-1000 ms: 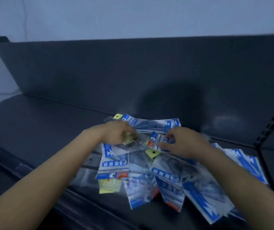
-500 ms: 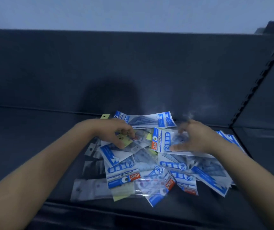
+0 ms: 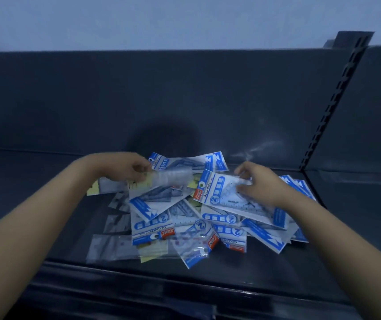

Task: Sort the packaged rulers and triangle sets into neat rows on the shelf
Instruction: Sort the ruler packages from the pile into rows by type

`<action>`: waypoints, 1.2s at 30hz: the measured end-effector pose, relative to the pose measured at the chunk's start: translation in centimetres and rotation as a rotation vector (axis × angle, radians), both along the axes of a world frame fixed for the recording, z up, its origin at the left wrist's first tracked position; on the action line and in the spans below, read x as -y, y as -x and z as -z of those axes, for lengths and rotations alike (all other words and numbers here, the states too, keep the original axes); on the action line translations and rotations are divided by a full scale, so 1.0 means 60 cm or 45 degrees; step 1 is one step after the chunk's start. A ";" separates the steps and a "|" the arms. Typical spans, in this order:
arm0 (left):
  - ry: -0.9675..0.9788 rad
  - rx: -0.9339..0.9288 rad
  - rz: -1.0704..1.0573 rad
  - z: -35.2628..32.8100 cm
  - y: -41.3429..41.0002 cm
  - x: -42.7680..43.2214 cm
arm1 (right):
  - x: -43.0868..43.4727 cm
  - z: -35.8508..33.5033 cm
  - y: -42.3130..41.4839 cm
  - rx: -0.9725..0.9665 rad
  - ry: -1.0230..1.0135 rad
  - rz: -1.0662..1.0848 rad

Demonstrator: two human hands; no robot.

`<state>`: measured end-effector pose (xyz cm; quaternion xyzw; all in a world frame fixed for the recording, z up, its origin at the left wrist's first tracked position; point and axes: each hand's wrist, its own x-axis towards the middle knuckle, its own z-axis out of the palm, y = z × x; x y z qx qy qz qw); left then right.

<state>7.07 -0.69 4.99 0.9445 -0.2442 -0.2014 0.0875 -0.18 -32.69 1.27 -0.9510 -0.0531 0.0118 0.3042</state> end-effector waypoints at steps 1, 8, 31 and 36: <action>0.048 0.081 -0.014 -0.013 0.002 0.002 | 0.003 -0.003 0.001 0.007 -0.050 0.014; 0.801 0.365 0.046 -0.073 -0.018 0.119 | 0.036 -0.048 0.034 0.023 -0.270 0.072; 0.929 -0.124 0.128 0.022 0.170 0.943 | 0.699 -0.040 0.377 0.049 -0.169 0.546; 0.907 -0.148 0.091 0.039 0.199 1.095 | 0.832 -0.033 0.394 0.073 -0.228 0.529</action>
